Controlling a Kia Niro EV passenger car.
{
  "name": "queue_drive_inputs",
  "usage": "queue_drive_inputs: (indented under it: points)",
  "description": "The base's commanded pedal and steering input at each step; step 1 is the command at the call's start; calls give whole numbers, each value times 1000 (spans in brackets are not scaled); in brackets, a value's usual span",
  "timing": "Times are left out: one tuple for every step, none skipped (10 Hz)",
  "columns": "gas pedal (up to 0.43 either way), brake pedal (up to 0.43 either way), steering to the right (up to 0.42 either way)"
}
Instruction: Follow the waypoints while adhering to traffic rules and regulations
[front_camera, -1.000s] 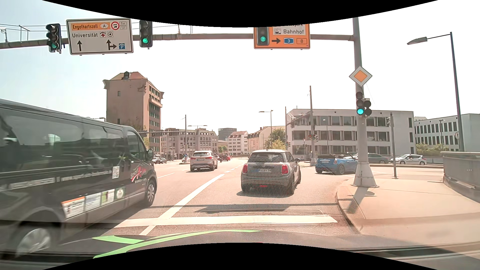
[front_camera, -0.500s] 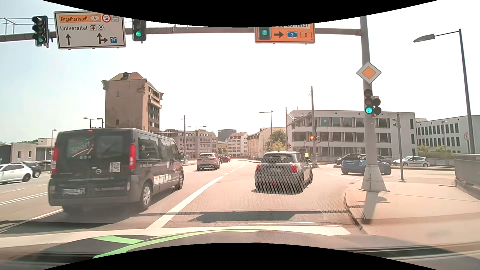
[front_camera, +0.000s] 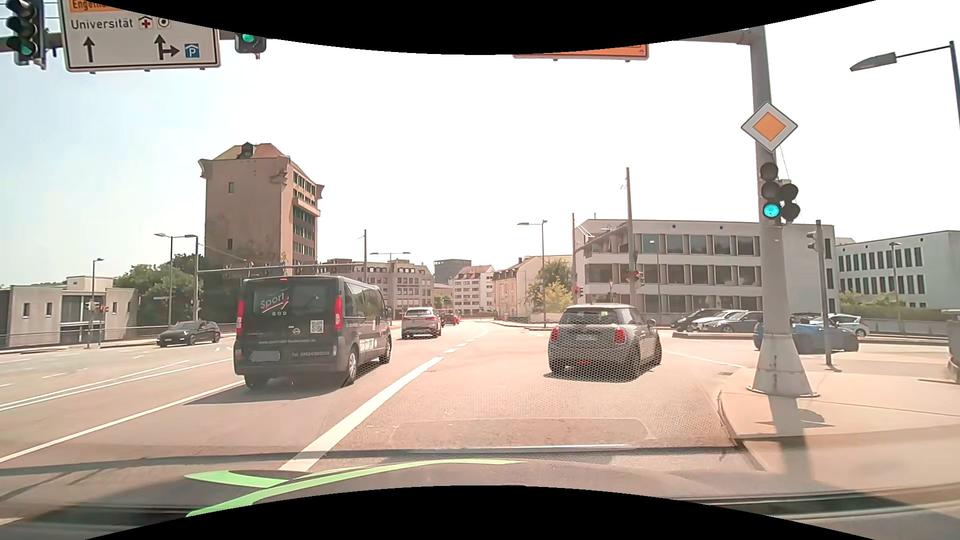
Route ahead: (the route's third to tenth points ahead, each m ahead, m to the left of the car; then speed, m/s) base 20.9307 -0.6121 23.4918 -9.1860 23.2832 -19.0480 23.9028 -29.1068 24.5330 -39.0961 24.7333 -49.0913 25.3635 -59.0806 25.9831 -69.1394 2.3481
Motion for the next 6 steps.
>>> queue_drive_inputs:
  points:
    - [220, 0, 24]
    - [220, 0, 28]
    - [220, 0, 34]
    - [220, 0, 41]
    - [220, 0, 47]
    - [209, 0, 55]
